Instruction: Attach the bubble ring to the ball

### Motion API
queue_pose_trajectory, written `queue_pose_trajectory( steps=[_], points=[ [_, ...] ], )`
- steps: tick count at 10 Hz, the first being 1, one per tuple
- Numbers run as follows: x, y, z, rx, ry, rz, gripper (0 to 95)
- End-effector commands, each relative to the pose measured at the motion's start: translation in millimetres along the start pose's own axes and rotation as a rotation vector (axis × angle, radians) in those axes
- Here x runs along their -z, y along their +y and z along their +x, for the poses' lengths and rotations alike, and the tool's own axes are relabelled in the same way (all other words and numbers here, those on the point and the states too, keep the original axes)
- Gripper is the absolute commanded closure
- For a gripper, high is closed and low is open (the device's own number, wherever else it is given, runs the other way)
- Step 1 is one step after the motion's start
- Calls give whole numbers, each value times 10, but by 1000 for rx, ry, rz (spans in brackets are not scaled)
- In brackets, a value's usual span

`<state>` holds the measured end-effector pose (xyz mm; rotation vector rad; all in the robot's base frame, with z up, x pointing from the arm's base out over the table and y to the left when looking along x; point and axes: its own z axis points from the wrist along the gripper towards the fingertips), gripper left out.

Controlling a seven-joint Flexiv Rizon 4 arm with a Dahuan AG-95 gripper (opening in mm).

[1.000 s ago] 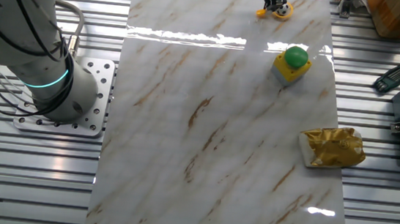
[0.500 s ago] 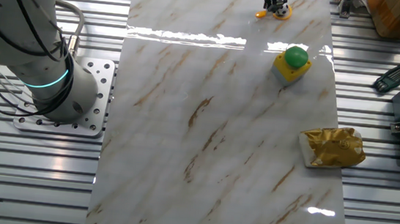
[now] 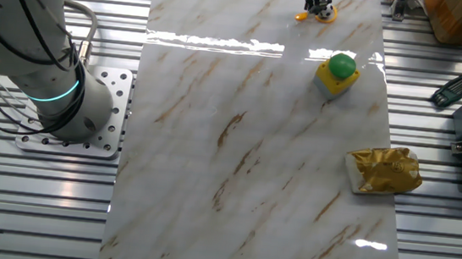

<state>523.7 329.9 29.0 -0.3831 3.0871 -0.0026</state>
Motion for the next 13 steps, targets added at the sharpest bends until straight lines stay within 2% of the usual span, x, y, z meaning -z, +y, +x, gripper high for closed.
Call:
queue_pose_trajectory(
  steps=[1, 2, 4, 5, 6, 7, 10, 13],
  points=[
    [247, -41, 106, -12, -2, -8, 760],
    [383, -100, 185, -15, -6, -12, 760],
    [615, -209, 356, -25, -40, 15, 760],
    [772, -259, 487, -22, -44, 28, 760],
    [861, -295, 576, -13, -43, 35, 760],
    [897, -316, 619, -2, -40, 35, 760],
    [911, -322, 634, 42, -28, 30, 760],
    [907, -318, 625, 73, -17, 6, 760]
  ],
)
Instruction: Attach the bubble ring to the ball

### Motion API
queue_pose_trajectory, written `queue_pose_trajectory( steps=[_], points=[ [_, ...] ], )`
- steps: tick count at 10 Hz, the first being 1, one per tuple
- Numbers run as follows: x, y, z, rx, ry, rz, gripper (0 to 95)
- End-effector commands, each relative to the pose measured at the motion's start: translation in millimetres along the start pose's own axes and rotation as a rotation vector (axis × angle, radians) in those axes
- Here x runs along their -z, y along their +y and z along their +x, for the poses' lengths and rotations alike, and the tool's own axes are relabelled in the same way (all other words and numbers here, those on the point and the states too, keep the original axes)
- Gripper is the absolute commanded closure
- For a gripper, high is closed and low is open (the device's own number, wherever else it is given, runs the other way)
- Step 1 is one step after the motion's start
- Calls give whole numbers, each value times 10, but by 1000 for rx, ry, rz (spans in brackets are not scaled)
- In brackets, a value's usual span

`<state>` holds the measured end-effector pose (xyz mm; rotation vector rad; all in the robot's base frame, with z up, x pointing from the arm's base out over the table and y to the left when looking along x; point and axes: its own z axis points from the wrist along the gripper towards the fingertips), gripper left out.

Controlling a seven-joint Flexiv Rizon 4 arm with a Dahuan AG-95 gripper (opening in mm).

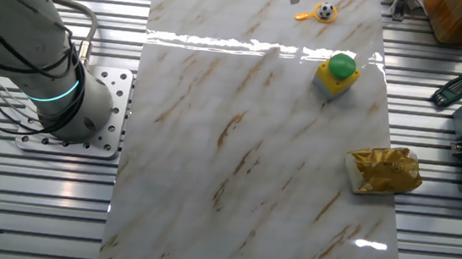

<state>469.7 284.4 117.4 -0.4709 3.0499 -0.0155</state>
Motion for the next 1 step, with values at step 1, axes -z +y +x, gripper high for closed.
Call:
queue_pose_trajectory(
  steps=[1],
  points=[
    [0, 2, 8, 22, 15, -8, 760]
  ],
)
